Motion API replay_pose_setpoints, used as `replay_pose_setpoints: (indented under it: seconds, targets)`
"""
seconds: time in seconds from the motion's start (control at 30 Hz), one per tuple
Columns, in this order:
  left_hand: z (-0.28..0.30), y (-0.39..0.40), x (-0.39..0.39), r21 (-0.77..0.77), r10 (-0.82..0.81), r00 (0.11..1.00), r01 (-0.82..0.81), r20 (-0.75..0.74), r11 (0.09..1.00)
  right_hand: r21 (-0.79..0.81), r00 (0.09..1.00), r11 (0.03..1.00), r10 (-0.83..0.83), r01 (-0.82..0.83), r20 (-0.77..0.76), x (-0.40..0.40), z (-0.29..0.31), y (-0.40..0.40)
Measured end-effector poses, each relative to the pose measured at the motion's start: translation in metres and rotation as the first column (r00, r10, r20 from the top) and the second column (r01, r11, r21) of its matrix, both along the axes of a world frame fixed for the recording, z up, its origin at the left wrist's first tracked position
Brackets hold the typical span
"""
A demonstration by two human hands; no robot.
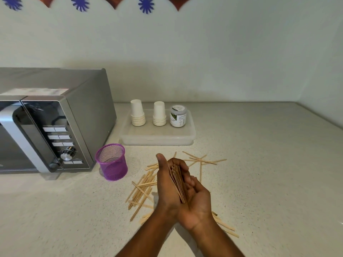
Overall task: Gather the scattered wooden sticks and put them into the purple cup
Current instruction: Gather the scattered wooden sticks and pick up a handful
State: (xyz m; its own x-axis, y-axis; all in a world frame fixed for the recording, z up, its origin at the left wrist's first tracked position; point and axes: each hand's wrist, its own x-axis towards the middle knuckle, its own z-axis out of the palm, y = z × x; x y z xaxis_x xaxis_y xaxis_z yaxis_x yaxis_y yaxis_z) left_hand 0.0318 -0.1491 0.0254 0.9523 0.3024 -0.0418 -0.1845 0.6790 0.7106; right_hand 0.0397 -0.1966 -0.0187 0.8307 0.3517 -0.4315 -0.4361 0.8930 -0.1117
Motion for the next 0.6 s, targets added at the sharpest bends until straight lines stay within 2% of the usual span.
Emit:
replay_pose_setpoints:
  seconds: [0.17,0.3,0.4,0.6]
  targets:
    - [-0.003,0.007,0.005,0.06,0.024,0.996,-0.019,-0.091,0.998,-0.055,0.999,0.998,0.033,-0.032,0.03,-0.006,0.014,-0.001]
    - [-0.008,0.01,0.008,0.042,0.006,0.997,-0.002,-0.083,0.999,-0.089,0.999,0.996,0.026,-0.028,-0.023,-0.006,0.018,-0.001]
    - [-0.007,0.01,0.009,0.093,0.067,0.995,-0.06,-0.074,0.994,-0.143,0.998,0.988,0.056,-0.062,-0.041,-0.005,0.016,-0.003]
    - [-0.005,0.011,0.003,-0.03,0.032,0.999,-0.032,-0.007,0.999,-0.165,0.999,0.985,0.051,-0.05,-0.003,0.002,0.013,-0.004]
